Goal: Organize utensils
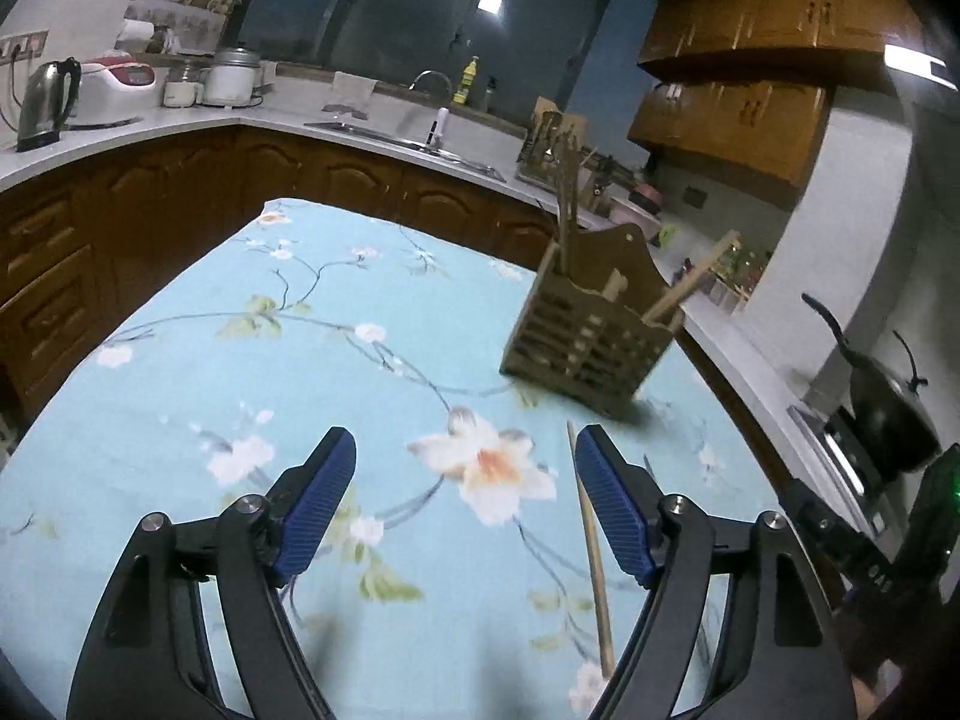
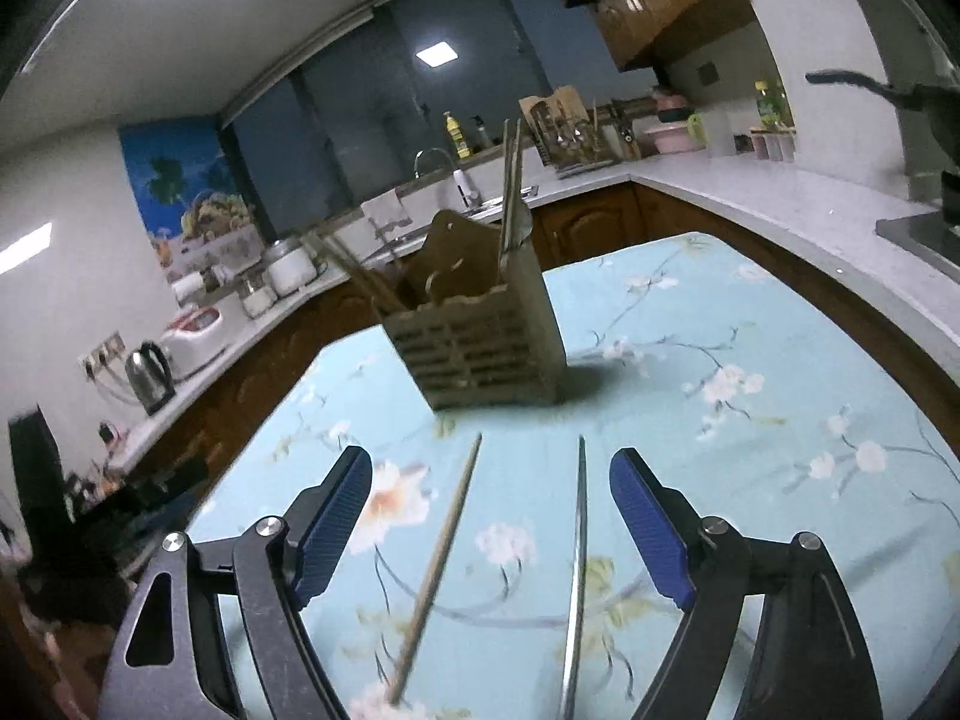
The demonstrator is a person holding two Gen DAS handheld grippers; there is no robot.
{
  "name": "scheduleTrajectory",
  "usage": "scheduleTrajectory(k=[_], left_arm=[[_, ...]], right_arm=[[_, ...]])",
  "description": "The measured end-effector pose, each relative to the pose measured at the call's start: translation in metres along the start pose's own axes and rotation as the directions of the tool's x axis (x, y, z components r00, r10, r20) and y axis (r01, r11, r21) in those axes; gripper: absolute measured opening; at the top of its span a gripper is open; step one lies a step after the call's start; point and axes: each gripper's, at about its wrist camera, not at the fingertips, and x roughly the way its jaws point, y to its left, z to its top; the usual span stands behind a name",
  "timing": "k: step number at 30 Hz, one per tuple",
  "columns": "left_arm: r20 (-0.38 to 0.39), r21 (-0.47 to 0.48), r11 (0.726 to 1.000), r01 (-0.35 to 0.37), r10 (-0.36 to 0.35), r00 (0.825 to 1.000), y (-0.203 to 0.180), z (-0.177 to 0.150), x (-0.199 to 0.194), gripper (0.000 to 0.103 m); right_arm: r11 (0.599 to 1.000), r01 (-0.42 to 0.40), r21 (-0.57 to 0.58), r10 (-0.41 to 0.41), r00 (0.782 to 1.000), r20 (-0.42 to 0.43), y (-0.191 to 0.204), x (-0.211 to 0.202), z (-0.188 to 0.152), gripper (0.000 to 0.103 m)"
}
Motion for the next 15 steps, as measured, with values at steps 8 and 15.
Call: scheduleTrajectory(k=[8,15], left_arm=[[0.062,0.106,0.994,-0.008,0.002,0.998,-0.020,-0.014,-0.041,0.089],[0.291,0.187,0.974,-0.125,0.067,0.954,-0.029,-0.040,-0.078,0.103]], right_arm=[[0.991,0.025,-0.131,-0.014,0.996,0.086,0.020,-0.044,-0.004,0.092],[0.970,0.121,-0.211,-0.039,0.933,0.357,0.034,-0.091,-0.031,0.103]])
